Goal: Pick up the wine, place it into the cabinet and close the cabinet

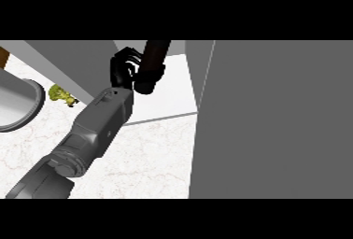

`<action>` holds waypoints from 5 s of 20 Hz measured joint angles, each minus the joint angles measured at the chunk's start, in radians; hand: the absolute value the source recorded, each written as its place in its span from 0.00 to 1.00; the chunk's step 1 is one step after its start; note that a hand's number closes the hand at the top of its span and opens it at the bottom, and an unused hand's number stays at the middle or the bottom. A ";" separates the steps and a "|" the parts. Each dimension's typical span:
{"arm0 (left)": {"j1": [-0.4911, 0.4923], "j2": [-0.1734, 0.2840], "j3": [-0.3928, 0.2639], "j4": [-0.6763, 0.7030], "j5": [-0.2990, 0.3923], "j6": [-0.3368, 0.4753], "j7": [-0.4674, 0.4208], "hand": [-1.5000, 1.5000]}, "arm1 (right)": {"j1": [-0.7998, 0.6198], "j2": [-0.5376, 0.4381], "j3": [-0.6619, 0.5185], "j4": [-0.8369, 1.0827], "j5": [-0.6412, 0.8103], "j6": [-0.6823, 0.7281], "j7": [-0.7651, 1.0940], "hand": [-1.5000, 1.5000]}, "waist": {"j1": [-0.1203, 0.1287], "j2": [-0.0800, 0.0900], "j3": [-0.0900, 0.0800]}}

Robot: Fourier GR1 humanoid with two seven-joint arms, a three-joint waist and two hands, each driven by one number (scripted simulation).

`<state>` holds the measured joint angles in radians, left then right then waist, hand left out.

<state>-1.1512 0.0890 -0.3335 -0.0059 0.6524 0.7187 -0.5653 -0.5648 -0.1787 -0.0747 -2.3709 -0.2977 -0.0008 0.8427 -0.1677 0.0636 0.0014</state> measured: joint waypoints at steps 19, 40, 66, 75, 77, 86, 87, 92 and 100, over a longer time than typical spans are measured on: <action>0.016 0.003 -0.012 -0.015 -0.017 -0.033 0.067 0.00 | -0.006 0.011 0.021 0.001 -0.001 0.006 -0.015 0.00 | -0.004 0.005 -0.003; 0.031 -0.046 0.036 -0.169 0.022 -0.528 -0.131 0.00 | -0.011 -0.013 -0.005 -0.004 0.006 -0.030 0.025 0.00 | 0.086 -0.033 -0.009; 0.364 -0.078 -0.218 -1.034 -0.052 -0.302 0.192 0.00 | -0.043 -0.065 0.033 -0.017 0.068 -0.122 0.101 0.00 | 0.186 -0.077 -0.001; 0.600 -0.072 -0.374 -1.377 -0.107 -0.042 0.243 0.00 | -0.062 -0.070 0.063 -0.026 0.093 -0.142 0.110 0.00 | 0.175 -0.068 0.000; 0.663 -0.074 -0.408 -1.456 -0.121 -0.009 0.244 1.00 | -0.059 -0.073 0.060 -0.030 0.096 -0.146 0.113 0.00 | 0.175 -0.068 -0.001; 0.930 0.019 -0.556 -1.781 -0.175 -0.003 0.255 1.00 | -0.051 -0.065 0.098 -0.043 0.131 -0.163 0.117 0.00 | 0.173 -0.068 -0.002; 0.961 0.050 -0.564 -1.821 -0.174 -0.020 0.250 1.00 | -0.051 -0.069 0.099 -0.045 0.132 -0.163 0.122 0.00 | 0.173 -0.069 -0.002; 1.092 0.209 -0.552 -1.972 -0.151 -0.109 0.224 1.00 | -0.047 -0.066 0.149 -0.047 0.125 -0.136 0.128 1.00 | 0.176 -0.068 0.000; 1.248 0.420 -0.448 -2.108 -0.058 -0.270 0.165 1.00 | -0.078 0.012 0.291 -0.039 0.103 -0.108 0.134 1.00 | 0.186 -0.067 0.003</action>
<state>0.0972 0.5085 -0.7817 -2.1143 0.5940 0.4484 -0.4001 -0.6424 -0.1664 0.2167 -2.4099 -0.1950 -0.1090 0.9765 0.0178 -0.0035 0.0040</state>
